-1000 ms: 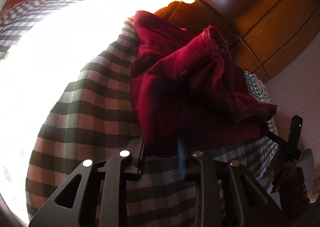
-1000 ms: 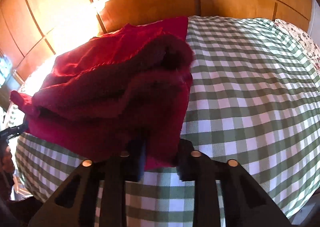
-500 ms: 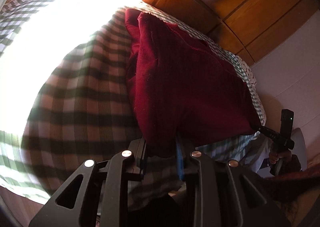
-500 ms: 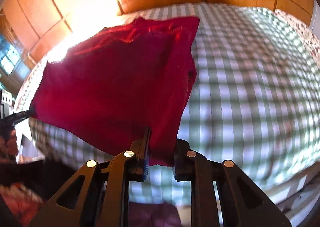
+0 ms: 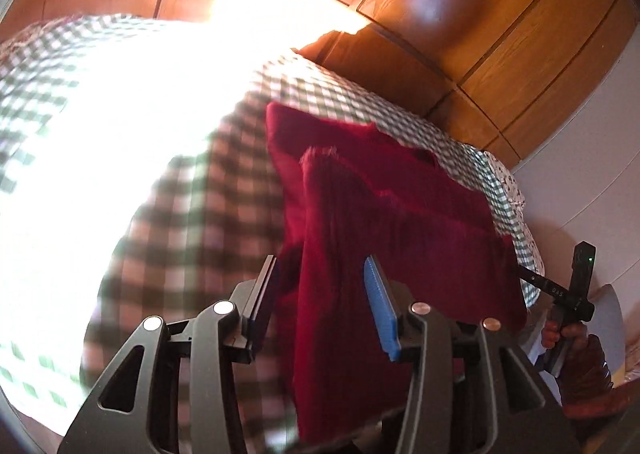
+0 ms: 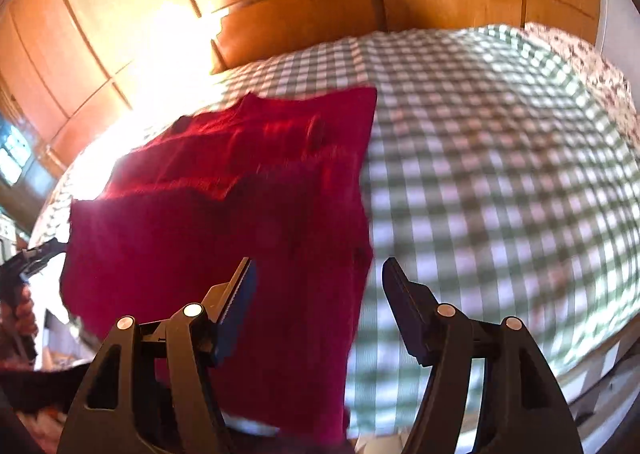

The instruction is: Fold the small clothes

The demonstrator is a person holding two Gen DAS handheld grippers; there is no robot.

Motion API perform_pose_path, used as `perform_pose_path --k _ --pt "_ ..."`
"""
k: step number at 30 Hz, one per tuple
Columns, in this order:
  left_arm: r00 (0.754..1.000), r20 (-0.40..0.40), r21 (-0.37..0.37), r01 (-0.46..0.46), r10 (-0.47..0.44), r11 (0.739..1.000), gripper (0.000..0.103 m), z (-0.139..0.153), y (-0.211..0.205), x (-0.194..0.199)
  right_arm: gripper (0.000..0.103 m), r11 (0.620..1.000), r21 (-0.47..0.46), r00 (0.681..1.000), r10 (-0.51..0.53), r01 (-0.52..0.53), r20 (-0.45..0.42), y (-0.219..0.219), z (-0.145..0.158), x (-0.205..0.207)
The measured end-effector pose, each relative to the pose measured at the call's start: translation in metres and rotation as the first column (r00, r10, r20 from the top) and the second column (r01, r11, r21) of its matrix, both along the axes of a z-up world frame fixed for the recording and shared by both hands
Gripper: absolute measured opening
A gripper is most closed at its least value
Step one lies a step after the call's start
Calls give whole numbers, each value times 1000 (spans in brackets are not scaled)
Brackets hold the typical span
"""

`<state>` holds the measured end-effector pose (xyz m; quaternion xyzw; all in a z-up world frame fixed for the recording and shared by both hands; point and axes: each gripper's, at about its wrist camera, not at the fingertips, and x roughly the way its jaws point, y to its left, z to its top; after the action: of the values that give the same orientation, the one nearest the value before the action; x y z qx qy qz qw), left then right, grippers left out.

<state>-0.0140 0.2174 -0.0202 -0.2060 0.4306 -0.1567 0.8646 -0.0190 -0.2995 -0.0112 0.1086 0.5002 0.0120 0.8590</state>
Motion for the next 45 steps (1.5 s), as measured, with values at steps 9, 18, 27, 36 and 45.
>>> perform_pose_path --k 9,18,27,36,45 --pt "998 25 24 49 -49 999 12 -8 -36 32 7 996 -84 1000 26 -26 5 10 -6 27" --pt "987 155 9 35 -36 999 7 32 -22 7 6 997 -68 991 35 -27 126 8 51 11" --pt "977 205 59 -67 54 996 7 59 -20 76 6 998 -65 975 2 13 221 -1 69 88" --pt "990 43 216 -141 135 966 7 4 -39 168 6 987 -106 991 -116 123 69 -17 -16 169" --pt "985 -34 306 -150 168 940 23 -22 -47 178 14 984 -110 990 -140 139 0 -16 -54 176"
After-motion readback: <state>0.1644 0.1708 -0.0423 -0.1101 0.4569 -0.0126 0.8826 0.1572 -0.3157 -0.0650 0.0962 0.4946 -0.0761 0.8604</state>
